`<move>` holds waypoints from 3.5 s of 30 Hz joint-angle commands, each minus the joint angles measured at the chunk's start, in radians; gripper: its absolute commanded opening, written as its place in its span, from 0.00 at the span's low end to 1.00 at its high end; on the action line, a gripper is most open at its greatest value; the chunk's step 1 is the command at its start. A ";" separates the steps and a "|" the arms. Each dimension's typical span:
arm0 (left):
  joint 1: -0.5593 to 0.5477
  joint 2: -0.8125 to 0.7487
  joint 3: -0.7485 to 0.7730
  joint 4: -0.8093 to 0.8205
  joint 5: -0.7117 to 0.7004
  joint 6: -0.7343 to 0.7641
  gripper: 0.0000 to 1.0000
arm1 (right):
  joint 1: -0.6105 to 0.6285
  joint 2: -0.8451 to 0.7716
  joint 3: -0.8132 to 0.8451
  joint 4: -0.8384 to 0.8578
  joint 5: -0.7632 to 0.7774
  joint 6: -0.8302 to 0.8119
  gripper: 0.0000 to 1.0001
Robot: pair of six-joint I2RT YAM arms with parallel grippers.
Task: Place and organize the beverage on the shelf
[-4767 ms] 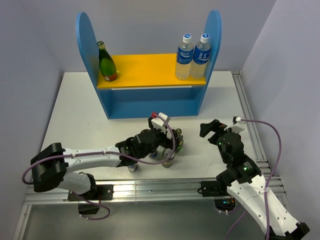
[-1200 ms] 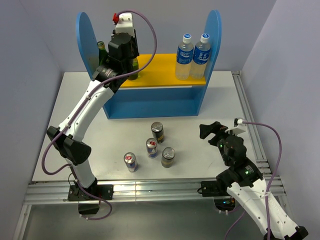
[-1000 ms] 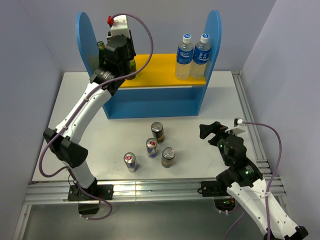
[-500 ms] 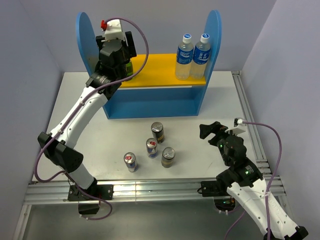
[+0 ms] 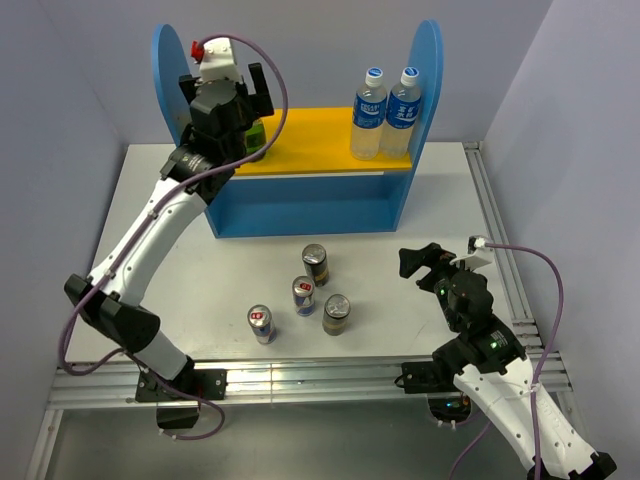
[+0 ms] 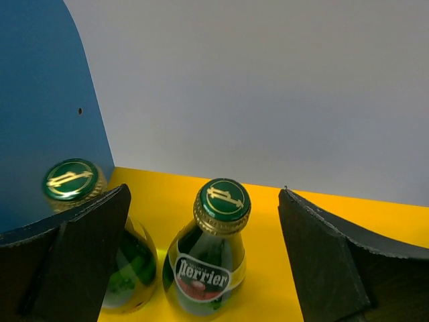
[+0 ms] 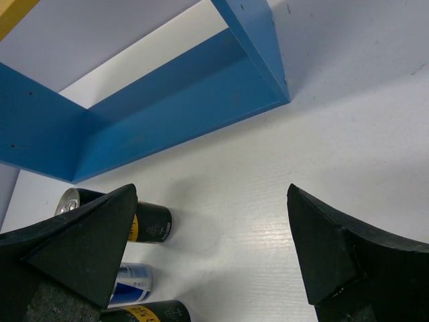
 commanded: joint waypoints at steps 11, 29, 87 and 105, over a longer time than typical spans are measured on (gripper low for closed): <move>-0.022 -0.322 -0.093 -0.111 0.165 -0.083 0.99 | 0.006 0.015 -0.002 0.040 0.017 -0.009 1.00; -0.372 -1.077 -1.237 -0.243 0.010 -0.661 0.99 | 0.006 0.026 -0.005 0.040 0.017 0.000 1.00; -0.819 -0.298 -1.276 -0.299 -0.683 -1.356 0.00 | 0.006 0.006 -0.021 0.063 -0.029 -0.018 1.00; -0.173 -0.276 -1.256 0.815 -0.143 -0.172 0.00 | 0.006 -0.022 -0.024 0.061 -0.040 -0.021 1.00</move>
